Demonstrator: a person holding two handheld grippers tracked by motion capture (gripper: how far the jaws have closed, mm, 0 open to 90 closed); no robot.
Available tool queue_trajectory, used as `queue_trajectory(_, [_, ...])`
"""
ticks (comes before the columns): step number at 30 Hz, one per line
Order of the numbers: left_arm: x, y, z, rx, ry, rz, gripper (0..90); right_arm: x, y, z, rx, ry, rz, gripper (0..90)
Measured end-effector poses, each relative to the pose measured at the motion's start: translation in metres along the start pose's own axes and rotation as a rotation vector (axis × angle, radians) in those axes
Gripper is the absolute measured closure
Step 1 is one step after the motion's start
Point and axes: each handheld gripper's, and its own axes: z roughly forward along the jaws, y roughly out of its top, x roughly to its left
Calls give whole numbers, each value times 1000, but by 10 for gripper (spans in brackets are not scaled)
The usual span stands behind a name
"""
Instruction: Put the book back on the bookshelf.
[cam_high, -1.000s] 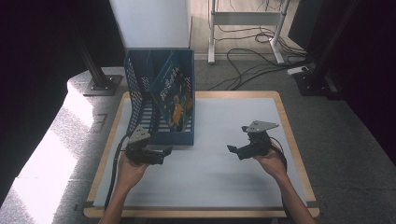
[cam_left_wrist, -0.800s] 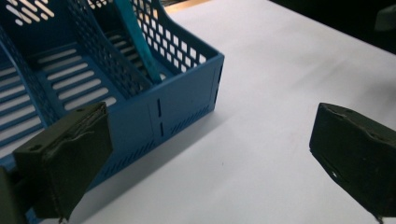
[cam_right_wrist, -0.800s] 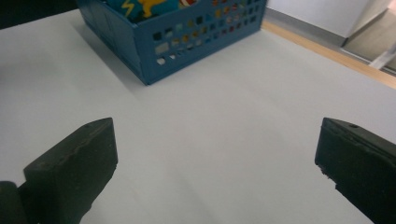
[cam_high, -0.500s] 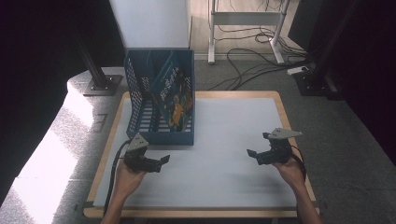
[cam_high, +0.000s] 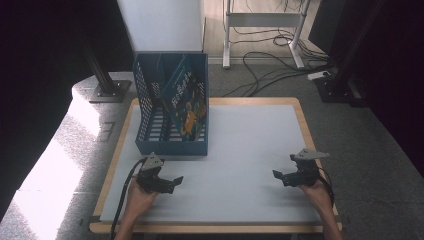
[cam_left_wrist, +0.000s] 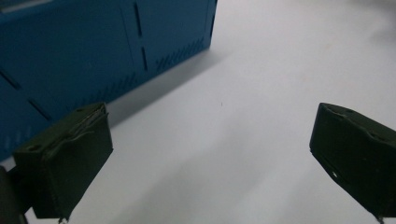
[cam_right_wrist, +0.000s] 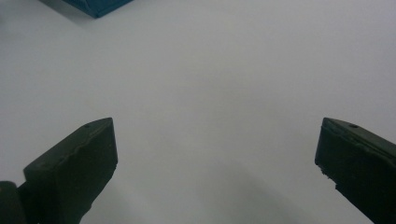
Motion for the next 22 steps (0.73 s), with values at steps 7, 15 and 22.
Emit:
queue_trajectory(7, [0,-17,17,57,-8,-4,0,-4,-16,5,41,-18,22,0])
queue_trajectory(15, [-5,-21,33,163,24,27,0,-2,-24,15,123,-35,-10,3])
queue_trajectory(22, [-7,-21,34,170,39,41,0,3,-25,18,152,-57,-48,9])
